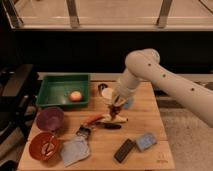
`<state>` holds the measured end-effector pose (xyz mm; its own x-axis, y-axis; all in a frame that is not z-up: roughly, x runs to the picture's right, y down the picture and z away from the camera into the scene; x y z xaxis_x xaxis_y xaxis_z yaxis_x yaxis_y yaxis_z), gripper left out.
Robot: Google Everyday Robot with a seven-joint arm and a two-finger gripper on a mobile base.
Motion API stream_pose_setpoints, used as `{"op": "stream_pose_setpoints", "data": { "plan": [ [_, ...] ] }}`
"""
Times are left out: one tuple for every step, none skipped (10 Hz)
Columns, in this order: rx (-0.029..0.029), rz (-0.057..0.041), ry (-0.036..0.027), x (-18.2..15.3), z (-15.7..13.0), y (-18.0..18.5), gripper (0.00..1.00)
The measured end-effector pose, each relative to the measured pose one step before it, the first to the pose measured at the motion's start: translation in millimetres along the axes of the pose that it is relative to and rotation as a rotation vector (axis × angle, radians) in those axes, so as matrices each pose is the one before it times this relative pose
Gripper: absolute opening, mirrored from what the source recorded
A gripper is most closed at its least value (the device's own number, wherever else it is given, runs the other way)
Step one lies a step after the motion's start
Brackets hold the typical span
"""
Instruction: Place grapes in purple bowl
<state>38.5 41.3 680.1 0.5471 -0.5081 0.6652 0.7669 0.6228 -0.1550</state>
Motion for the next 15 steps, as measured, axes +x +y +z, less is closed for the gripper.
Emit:
{"op": "stream_pose_setpoints", "data": {
  "plan": [
    [0.00535, -0.03799, -0.00733, -3.97, -1.10, -22.40, 0.00],
    [0.00034, -0.02993, -0.01351, -5.08, 2.14, -20.08, 0.00],
    [0.00405, -0.02730, -0.01362, -6.13, 3.14, -18.84, 0.00],
    [-0.00426, -0.01075, -0.00631, -2.29, 0.86, -6.18, 0.00],
    [0.00033, 0.00080, 0.00018, 0.37, 0.10, 0.33, 0.00],
    [0.00081, 0.00325, 0.00038, 1.03, -0.20, 1.50, 0.00],
    [-0.00013, -0.00066, 0.00008, -0.05, 0.25, -0.24, 0.00],
    [-0.00205, -0.00467, 0.00167, -0.44, 0.41, -1.31, 0.00],
    [-0.00450, -0.01396, 0.00471, -0.16, -0.71, -1.48, 0.00],
    [-0.00184, -0.04156, 0.00345, -3.80, -0.70, -9.46, 0.00],
    [0.00227, -0.03561, 0.00310, -4.93, 0.47, -12.40, 0.00],
    [0.00518, -0.03188, 0.00396, -5.36, 0.81, -13.82, 0.00],
    [0.00994, -0.04358, 0.00498, -7.26, 2.36, -21.18, 0.00],
    [0.01650, -0.05257, 0.00196, -8.55, 3.53, -26.21, 0.00],
    [0.01463, -0.03555, -0.00212, -5.30, 3.40, -18.03, 0.00]
  ]
}}
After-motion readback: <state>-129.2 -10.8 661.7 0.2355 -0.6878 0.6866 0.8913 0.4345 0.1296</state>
